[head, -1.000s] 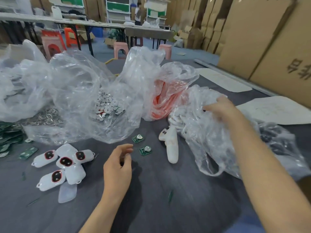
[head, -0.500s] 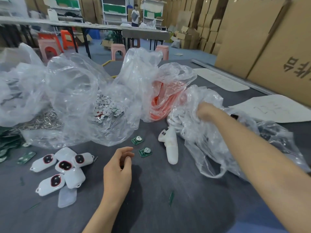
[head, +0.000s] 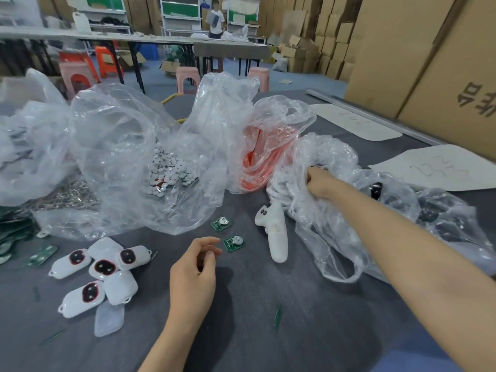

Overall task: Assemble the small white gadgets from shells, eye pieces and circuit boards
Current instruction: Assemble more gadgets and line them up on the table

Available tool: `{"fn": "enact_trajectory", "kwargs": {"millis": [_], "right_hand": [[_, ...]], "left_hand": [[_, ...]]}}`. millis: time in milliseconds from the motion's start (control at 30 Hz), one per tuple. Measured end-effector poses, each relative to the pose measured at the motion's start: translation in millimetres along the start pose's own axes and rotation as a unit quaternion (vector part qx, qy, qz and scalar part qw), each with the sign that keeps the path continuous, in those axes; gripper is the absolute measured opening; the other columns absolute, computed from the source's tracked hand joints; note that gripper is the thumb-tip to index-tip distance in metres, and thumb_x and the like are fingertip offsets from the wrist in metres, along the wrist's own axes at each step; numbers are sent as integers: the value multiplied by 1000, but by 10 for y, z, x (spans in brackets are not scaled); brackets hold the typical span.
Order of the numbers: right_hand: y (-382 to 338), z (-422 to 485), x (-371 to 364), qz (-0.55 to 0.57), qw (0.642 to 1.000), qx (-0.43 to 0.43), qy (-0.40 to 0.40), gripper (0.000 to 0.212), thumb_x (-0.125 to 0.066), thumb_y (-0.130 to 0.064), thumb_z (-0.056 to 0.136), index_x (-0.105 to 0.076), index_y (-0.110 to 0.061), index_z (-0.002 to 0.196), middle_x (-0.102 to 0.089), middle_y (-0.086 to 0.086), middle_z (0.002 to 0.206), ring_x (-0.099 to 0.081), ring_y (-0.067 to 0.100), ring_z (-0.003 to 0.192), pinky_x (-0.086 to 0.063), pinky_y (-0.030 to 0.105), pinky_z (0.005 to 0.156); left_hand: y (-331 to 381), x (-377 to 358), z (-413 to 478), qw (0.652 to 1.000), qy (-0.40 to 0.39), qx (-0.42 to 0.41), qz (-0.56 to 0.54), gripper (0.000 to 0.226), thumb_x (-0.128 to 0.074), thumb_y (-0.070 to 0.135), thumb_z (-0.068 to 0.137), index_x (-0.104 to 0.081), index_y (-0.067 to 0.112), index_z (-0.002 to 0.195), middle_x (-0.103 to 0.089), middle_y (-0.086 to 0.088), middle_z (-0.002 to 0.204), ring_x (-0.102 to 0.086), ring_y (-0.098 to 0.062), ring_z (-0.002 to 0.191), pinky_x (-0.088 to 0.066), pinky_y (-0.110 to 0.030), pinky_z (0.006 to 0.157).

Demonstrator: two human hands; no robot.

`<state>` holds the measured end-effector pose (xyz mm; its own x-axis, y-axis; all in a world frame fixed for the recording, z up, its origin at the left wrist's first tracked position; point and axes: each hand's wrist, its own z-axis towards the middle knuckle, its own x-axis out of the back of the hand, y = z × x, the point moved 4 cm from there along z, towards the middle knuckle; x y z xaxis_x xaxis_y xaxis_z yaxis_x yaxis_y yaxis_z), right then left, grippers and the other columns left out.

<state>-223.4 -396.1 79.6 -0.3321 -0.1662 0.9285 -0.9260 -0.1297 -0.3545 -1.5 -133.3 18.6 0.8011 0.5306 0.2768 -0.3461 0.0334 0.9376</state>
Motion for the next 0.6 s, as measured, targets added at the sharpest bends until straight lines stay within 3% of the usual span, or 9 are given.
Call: {"fn": "enact_trajectory", "kwargs": {"millis": [67,200,400,500,600], "right_hand": [[34,2,-2,21,1000,8,-8,23,-49,14,74,-60,3,90,-57,9,85,-54,24,81,-46,32,69],[57,-6,-67,32,999,15,-22,22,-44,15,73,-57,-3,72,-56,7,74,-54,23,75,-42,28,59],[85,15,-52,155,984,28,79,22,-44,11,82,-63,1,81,-60,12,82,-56,26,81,-44,30,69],[88,-7,-98,124,991,36,28,21,-47,7,85,-62,-8,80,-63,11,90,-58,26,86,-49,36,80],[89,-10,-120,90,995,33,18,21,-46,7,84,-60,-7,81,-63,13,92,-58,28,88,-46,32,76]], "left_hand": [[3,-8,2,1000,-4,-2,7,40,-51,-4,89,-62,35,90,-68,21,79,-63,0,77,-42,-9,65],[2,-5,2,1000,-11,1,12,42,-51,-3,90,-63,37,87,-69,20,78,-64,1,76,-43,-9,64],[13,10,-4,1000,-4,2,6,41,-51,-4,90,-63,35,86,-70,16,77,-64,-3,75,-44,-9,67],[17,12,-3,1000,-2,4,5,41,-52,-4,90,-64,35,86,-70,16,76,-64,-2,74,-44,-9,67],[14,8,-7,1000,-4,4,10,41,-52,-4,90,-63,36,86,-69,17,75,-63,-2,72,-43,-9,66]]}}
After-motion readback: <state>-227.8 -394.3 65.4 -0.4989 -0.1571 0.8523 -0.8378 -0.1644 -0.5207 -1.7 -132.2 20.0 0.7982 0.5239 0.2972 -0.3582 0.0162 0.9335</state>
